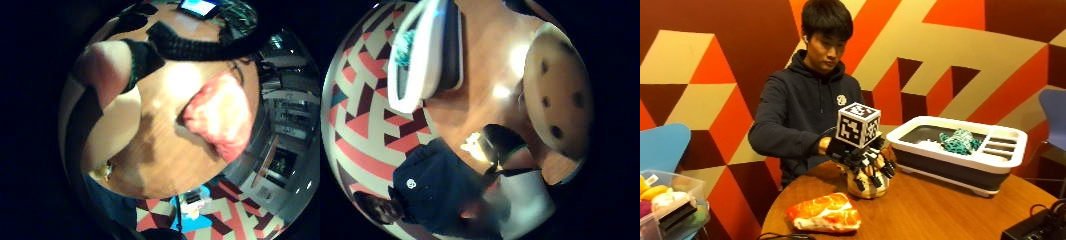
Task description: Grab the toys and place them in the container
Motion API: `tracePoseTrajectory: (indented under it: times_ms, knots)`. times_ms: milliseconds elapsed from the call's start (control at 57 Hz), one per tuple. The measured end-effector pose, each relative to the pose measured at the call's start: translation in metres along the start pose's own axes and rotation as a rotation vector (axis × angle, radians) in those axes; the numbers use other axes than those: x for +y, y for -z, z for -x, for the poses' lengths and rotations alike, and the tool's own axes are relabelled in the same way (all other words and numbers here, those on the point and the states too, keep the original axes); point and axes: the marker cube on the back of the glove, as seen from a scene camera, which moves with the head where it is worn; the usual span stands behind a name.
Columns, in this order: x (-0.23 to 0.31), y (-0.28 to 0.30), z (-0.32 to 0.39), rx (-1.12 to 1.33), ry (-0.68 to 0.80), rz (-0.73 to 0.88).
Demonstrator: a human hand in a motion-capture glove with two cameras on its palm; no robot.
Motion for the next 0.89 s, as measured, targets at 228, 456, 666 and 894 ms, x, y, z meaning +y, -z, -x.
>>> tracePoseTrajectory:
  times_ms: [228,456,666,894]
  knots:
    - [-0.021,-0.017,-0.006,0.037,0.020,-0.166]
    - [-0.031,0.024,-0.008,-0.133,0.043,-0.235]
    - [-0.012,0.131,0.038,-0.308,0.125,-0.521]
    - [-0.040,0.178,0.132,-0.413,0.274,-0.605]
